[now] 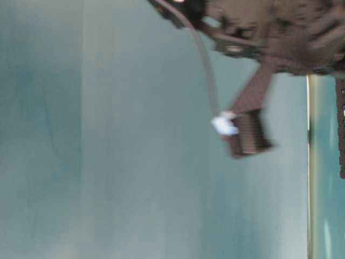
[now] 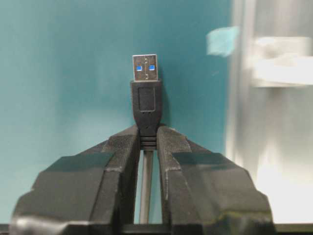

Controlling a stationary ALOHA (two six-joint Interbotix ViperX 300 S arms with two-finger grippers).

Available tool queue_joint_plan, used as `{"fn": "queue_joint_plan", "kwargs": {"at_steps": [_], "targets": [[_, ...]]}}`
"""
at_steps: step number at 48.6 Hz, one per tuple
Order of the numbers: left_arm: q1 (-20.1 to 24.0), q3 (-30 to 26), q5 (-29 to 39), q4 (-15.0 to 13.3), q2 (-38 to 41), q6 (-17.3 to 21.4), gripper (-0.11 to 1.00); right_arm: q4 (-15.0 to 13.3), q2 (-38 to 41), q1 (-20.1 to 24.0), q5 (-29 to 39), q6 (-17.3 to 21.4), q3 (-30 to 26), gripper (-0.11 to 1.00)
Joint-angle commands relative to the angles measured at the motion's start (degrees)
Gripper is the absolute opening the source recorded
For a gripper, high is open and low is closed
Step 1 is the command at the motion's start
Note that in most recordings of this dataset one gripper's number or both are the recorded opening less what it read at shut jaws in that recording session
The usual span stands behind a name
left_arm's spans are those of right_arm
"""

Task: Pass the USB cable through three rings with both arms.
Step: 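Lower the right gripper and grasp the USB cable just behind the plug, then lift the plug and carry it left to the rightmost white ring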

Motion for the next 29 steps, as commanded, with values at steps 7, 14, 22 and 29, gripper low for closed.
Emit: {"fn": "queue_joint_plan", "kwargs": {"at_steps": [7,14,22,29], "targets": [[0.44,-1.67,-0.26,0.09,0.09,0.00,0.02,-1.58,-6.42,0.18,4.13,0.00,-2.46,-0.06],[0.79,-1.76,-0.35,0.09,0.09,0.00,0.02,-3.78,-9.40,0.18,8.96,0.00,-4.48,-0.06],[0.97,-1.93,-0.35,0.09,0.09,0.09,0.02,-8.00,-12.39,0.00,15.12,-0.09,-7.91,-0.06],[1.05,-2.02,-0.26,0.09,0.09,0.00,0.02,-11.60,-14.33,-0.26,20.21,-0.18,-10.81,-0.06]]}}
